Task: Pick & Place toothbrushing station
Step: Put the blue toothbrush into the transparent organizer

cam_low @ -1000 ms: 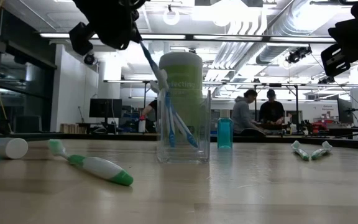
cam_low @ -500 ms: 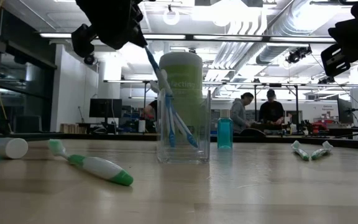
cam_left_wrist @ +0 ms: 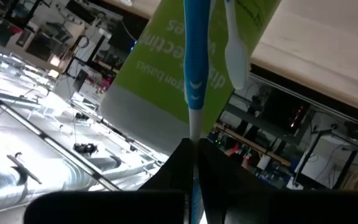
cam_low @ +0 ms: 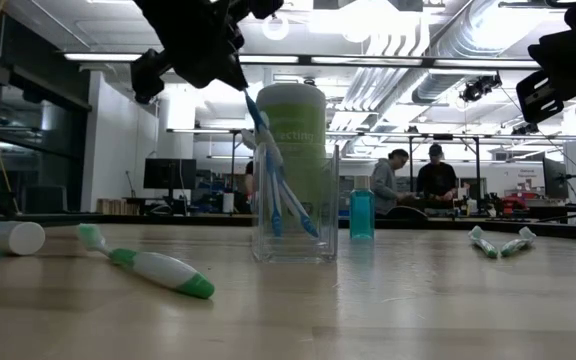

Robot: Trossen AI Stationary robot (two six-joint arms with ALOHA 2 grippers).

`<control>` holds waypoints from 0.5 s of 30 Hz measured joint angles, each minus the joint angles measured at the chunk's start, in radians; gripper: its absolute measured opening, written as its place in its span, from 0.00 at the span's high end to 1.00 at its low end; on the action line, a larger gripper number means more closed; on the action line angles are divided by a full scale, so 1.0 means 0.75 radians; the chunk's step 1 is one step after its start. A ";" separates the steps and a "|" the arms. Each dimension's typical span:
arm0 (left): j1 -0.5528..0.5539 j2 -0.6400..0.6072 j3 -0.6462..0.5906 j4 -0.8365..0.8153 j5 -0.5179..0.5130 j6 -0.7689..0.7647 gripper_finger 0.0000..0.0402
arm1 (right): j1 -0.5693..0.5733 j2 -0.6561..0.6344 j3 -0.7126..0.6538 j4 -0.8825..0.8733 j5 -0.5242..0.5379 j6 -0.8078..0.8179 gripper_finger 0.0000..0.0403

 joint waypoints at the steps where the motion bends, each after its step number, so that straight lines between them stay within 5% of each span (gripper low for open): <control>1: 0.006 0.003 0.000 0.001 0.011 0.000 0.99 | 0.000 0.000 0.000 0.000 -0.001 0.000 0.91; 15: 0.033 0.149 -0.001 0.010 -0.003 0.000 0.99 | 0.000 0.000 0.000 0.000 0.000 0.000 0.91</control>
